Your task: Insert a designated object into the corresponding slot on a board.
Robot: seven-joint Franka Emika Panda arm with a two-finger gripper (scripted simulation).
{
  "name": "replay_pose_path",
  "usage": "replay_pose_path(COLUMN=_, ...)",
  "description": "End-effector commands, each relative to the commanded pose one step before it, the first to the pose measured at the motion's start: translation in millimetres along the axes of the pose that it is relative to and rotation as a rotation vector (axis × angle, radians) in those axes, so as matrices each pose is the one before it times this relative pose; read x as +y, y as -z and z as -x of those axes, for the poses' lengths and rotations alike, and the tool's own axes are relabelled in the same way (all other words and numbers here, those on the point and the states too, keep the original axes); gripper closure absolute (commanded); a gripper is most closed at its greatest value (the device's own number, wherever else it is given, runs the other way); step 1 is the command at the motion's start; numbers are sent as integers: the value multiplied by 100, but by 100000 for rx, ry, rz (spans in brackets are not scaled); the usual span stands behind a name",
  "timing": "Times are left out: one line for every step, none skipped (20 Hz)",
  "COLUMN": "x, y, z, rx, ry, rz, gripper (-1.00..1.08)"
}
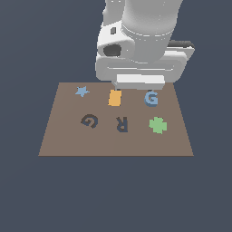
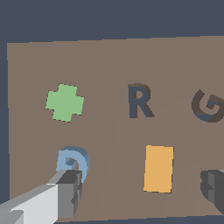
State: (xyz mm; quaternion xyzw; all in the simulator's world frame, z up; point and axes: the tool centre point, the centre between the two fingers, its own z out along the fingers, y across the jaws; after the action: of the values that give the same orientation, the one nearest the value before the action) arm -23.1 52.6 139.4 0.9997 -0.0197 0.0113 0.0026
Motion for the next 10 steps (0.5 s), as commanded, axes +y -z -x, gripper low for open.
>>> replay_pose_path(x=-1447, y=-1679, z=955, rx=-492, ry=-2710, rz=-45, gripper=-92)
replay_pose_path(x=-610, y=-717, z=384, rx=-184, ry=-1204, rz=-19, gripper=-92)
replay_pose_path(x=-587, y=-690, z=367, rx=-176, ry=-1156, rz=-18, gripper=-92)
replay_pose_path(x=-555, y=-652, z=344, rx=-166, ry=-1090, rz=-16, gripper=-92)
replay_pose_path(x=-523, y=-613, z=321, rx=-155, ry=-1022, rz=-15, gripper=-92)
replay_pose_path(x=-491, y=-575, z=294, rx=-146, ry=-958, rz=-15, gripper=-92)
replay_pose_path(x=-461, y=-538, z=268, rx=-135, ry=-893, rz=-15, gripper=-92)
replay_pose_path(x=-431, y=-500, z=244, rx=-125, ry=-828, rz=-15, gripper=-92)
replay_pose_path(x=-401, y=-462, z=222, rx=-115, ry=-763, rz=-14, gripper=-92)
replay_pose_path(x=-369, y=-424, z=202, rx=-105, ry=-698, rz=-13, gripper=-92)
